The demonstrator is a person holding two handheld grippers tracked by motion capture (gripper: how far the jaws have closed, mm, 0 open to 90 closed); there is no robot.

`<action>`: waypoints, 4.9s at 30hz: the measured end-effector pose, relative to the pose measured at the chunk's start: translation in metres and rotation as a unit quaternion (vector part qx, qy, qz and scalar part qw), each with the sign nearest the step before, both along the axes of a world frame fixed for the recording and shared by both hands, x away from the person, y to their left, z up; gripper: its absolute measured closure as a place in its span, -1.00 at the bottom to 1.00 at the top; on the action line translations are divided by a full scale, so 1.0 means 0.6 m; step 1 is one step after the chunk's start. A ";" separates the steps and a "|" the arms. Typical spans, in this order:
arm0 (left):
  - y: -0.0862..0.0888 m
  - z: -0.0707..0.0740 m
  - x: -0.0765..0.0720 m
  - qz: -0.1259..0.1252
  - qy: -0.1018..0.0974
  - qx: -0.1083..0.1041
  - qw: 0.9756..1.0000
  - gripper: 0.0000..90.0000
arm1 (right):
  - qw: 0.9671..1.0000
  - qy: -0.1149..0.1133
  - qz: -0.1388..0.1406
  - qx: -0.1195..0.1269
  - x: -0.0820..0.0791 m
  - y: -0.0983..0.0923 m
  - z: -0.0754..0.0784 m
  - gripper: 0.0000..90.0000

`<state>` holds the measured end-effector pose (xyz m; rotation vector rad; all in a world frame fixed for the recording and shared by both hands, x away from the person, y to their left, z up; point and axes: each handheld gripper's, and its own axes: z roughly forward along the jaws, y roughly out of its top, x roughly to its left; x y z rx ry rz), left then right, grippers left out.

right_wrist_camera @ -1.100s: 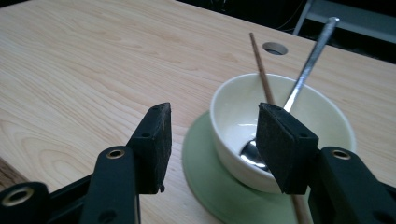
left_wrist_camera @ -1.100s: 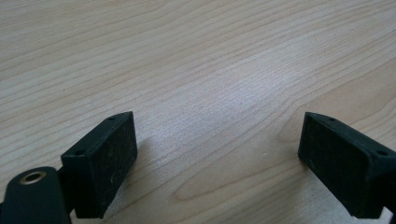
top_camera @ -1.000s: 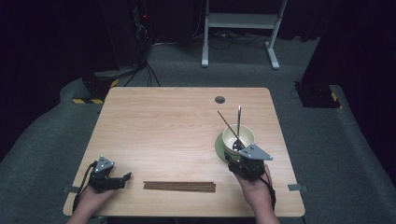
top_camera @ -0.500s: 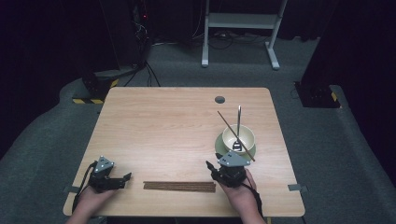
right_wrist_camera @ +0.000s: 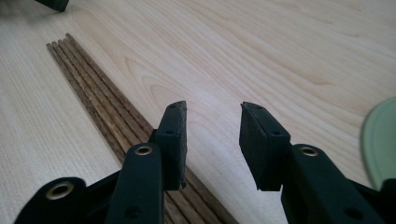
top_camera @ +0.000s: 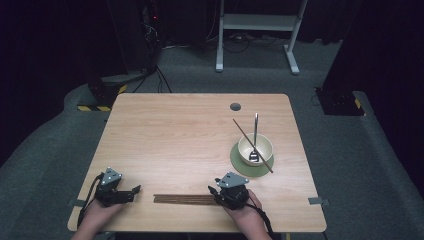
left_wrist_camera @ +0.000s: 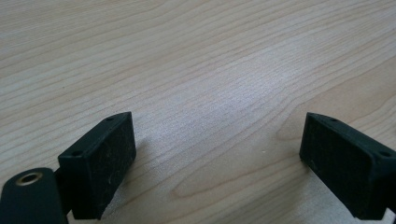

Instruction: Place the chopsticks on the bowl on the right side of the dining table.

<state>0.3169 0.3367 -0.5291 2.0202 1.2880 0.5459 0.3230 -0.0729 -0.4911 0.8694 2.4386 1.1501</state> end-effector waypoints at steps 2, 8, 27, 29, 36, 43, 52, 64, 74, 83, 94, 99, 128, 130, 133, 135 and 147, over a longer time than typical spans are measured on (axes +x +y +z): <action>0.000 0.000 0.000 0.000 0.000 0.000 1.000 -0.77 | 1.000 0.013 0.004 0.006 0.002 0.001 -0.006 0.38; 0.000 0.000 0.000 0.000 0.000 0.000 1.000 -0.77 | 0.999 0.030 0.006 -0.008 0.005 0.009 -0.022 0.34; 0.000 0.000 -0.001 -0.001 0.000 0.001 1.000 -0.77 | 0.999 0.049 0.005 -0.017 0.013 0.009 -0.039 0.38; 0.001 0.000 -0.001 -0.001 0.000 0.001 1.000 -0.77 | 0.999 0.050 0.008 -0.018 0.012 0.010 -0.038 0.40; 0.000 0.000 -0.001 -0.001 0.000 0.001 1.000 -0.77 | 0.998 0.052 0.015 -0.020 0.010 0.013 -0.037 0.49; 0.000 0.000 -0.001 -0.001 0.000 0.000 1.000 -0.77 | 0.999 0.047 0.006 -0.022 0.012 0.012 -0.037 0.51; 0.001 0.000 -0.001 -0.001 0.000 0.000 1.000 -0.77 | 0.999 0.040 -0.016 -0.021 0.017 -0.002 -0.035 0.52; 0.000 0.000 -0.001 0.000 0.000 0.000 1.000 -0.77 | 0.999 0.047 0.010 -0.022 0.005 0.017 -0.029 0.61; 0.001 0.000 -0.001 -0.001 0.000 0.000 1.000 -0.77 | 0.998 0.058 0.017 -0.028 0.008 0.018 -0.034 0.68; 0.001 0.000 -0.001 -0.001 0.000 0.000 1.000 -0.77 | 0.998 0.054 0.000 -0.028 0.014 0.014 -0.034 0.68; 0.000 0.000 -0.001 -0.001 0.000 0.000 1.000 -0.77 | 0.998 0.053 0.015 -0.029 0.007 0.019 -0.029 0.67; 0.000 0.000 -0.001 -0.001 0.000 0.000 1.000 -0.77 | 0.998 0.061 0.005 -0.034 0.016 0.016 -0.035 0.71; 0.001 0.000 -0.002 -0.002 0.000 0.000 1.000 -0.76 | 0.998 0.056 0.000 -0.034 0.052 -0.059 -0.040 0.60; 0.001 0.000 -0.002 -0.002 0.000 0.000 1.000 -0.76 | 0.998 0.049 0.005 -0.037 0.050 -0.057 -0.042 0.65; 0.001 0.000 -0.001 -0.002 0.000 0.000 1.000 -0.76 | 0.998 0.045 0.011 -0.038 0.049 -0.052 -0.043 0.73; 0.001 0.000 -0.001 -0.002 0.000 0.000 1.000 -0.76 | 0.998 0.042 0.017 -0.037 0.049 -0.048 -0.043 0.77; 0.001 0.000 -0.002 -0.001 0.000 0.000 1.000 -0.76 | 0.999 0.028 0.020 -0.041 0.046 -0.032 -0.046 0.74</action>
